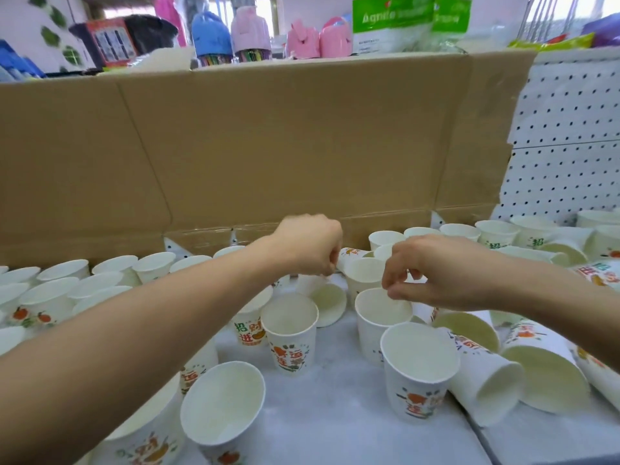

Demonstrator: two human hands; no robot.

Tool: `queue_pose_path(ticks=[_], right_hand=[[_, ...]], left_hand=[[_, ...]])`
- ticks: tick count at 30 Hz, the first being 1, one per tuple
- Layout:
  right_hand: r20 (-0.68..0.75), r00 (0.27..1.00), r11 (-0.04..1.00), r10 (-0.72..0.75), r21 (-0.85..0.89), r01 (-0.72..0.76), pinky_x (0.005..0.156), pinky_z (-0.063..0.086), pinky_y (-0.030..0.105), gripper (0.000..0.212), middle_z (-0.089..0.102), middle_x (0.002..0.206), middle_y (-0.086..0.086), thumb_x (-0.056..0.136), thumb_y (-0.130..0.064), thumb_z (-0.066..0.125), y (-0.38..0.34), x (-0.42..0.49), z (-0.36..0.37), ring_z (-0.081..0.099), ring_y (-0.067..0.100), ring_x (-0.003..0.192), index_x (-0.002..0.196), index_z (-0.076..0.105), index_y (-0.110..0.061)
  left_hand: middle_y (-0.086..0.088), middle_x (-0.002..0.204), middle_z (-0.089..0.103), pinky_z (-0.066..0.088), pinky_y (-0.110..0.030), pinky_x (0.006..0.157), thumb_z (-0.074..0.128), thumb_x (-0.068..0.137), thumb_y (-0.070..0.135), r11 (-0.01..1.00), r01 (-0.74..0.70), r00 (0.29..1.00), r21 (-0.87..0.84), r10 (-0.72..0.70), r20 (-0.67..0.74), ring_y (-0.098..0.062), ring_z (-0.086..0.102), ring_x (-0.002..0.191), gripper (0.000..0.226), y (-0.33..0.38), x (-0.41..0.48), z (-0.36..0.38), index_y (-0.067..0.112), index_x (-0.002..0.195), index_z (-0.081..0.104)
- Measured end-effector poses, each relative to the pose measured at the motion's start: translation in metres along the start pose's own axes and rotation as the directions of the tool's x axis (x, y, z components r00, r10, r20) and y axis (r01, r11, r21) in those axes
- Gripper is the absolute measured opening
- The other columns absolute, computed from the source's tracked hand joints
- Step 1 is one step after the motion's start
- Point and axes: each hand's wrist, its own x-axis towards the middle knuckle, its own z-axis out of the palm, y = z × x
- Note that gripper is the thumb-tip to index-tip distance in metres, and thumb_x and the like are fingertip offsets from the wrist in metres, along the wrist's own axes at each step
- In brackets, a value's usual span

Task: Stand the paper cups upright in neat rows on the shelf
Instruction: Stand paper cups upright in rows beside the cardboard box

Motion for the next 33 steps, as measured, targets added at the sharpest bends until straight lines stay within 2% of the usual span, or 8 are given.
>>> queue_pose_path(ticks=[4, 6, 10, 13, 17, 23, 30, 33], right_hand=[[-0.008, 1.0, 1.0, -0.019, 0.001, 0.019, 0.065, 0.044, 0.024, 0.017, 0.056, 0.085, -0.021, 0.086, -0.049, 0.055, 0.009, 0.002, 0.0, 0.051, 0.002, 0.079, 0.094, 0.066, -0.039], [0.004, 1.0, 1.0, -0.028, 0.011, 0.028, 0.067, 0.046, 0.026, 0.017, 0.055, 0.083, -0.022, 0.085, -0.051, 0.054, 0.012, 0.002, 0.001, 0.052, 0.002, 0.079, 0.093, 0.065, -0.04], [0.019, 0.999, 0.999, -0.048, 0.026, 0.048, 0.065, 0.047, 0.026, 0.017, 0.056, 0.083, -0.023, 0.085, -0.052, 0.053, 0.016, 0.006, 0.002, 0.054, 0.001, 0.077, 0.092, 0.064, -0.041], [0.011, 0.998, 0.998, -0.057, 0.021, 0.057, 0.062, 0.044, 0.023, 0.017, 0.056, 0.082, -0.023, 0.086, -0.052, 0.054, 0.019, 0.008, 0.003, 0.053, 0.001, 0.077, 0.093, 0.063, -0.041], [-0.003, 0.999, 0.999, -0.04, 0.028, 0.04, 0.068, 0.047, 0.026, 0.013, 0.056, 0.082, -0.023, 0.087, -0.046, 0.056, 0.024, 0.013, 0.003, 0.052, 0.001, 0.077, 0.095, 0.064, -0.04], [-0.007, 1.0, 0.998, 0.007, 0.066, -0.007, 0.071, 0.05, 0.033, 0.012, 0.055, 0.079, -0.022, 0.088, -0.038, 0.059, 0.027, 0.033, 0.008, 0.049, -0.002, 0.073, 0.096, 0.067, -0.038], [0.116, 0.993, 0.962, -0.034, 0.272, 0.001, 0.067, 0.048, 0.036, 0.015, 0.066, 0.082, -0.005, 0.086, -0.041, 0.063, 0.027, 0.059, 0.013, 0.057, 0.017, 0.073, 0.081, 0.072, -0.03], [0.156, 0.987, 0.953, -0.028, 0.302, -0.02, 0.06, 0.045, 0.031, 0.011, 0.066, 0.077, -0.005, 0.079, -0.041, 0.067, 0.019, 0.065, 0.018, 0.057, 0.013, 0.069, 0.075, 0.072, -0.033]], left_hand=[[0.01, 0.065, 0.067, 0.051, -0.027, 0.055, 0.076, 0.07, 0.05, 0.97, 0.041, 0.98, -0.239, 0.007, 0.198, -0.011, 0.065, 0.064, 0.026, -0.015, -0.001, -0.001, 0.025, 0.074, 0.071], [0.009, 0.078, 0.066, 0.05, -0.029, 0.057, 0.079, 0.063, 0.055, 0.981, 0.043, 0.965, -0.188, 0.008, 0.263, -0.014, 0.064, 0.072, 0.037, -0.014, -0.001, 0.005, 0.025, 0.083, 0.069], [0.01, 0.071, 0.058, 0.033, -0.023, 0.048, 0.076, 0.071, 0.032, 0.998, -0.052, 0.991, 0.044, 0.046, 0.124, -0.016, 0.057, 0.068, 0.015, -0.006, 0.003, 0.014, 0.025, 0.078, 0.066], [0.008, 0.065, 0.062, 0.036, -0.021, 0.05, 0.069, 0.075, 0.027, 0.999, 0.041, 0.999, -0.005, -0.041, 0.014, -0.018, 0.06, 0.064, 0.005, -0.014, 0.006, 0.005, 0.023, 0.078, 0.07], [0.006, 0.05, 0.065, 0.053, -0.022, 0.056, 0.062, 0.081, 0.022, 0.963, 0.22, 0.966, -0.156, -0.193, 0.17, -0.005, 0.061, 0.047, 0.019, -0.033, 0.005, -0.002, 0.014, 0.066, 0.07], [0.01, 0.061, 0.07, 0.052, -0.025, 0.064, 0.06, 0.085, 0.036, 0.943, 0.329, 0.913, -0.053, -0.303, 0.274, -0.008, 0.067, 0.066, 0.024, -0.044, 0.004, 0.013, 0.017, 0.08, 0.074], [0.009, 0.082, 0.068, 0.037, -0.023, 0.056, 0.064, 0.081, 0.049, 0.957, 0.274, 0.945, 0.094, -0.286, 0.159, -0.018, 0.062, 0.077, 0.025, -0.049, 0.004, 0.018, 0.029, 0.093, 0.074], [0.009, 0.089, 0.07, 0.039, -0.023, 0.058, 0.063, 0.08, 0.053, 0.959, 0.267, 0.952, 0.095, -0.278, 0.128, -0.018, 0.063, 0.079, 0.029, -0.054, 0.002, 0.021, 0.03, 0.093, 0.074]])
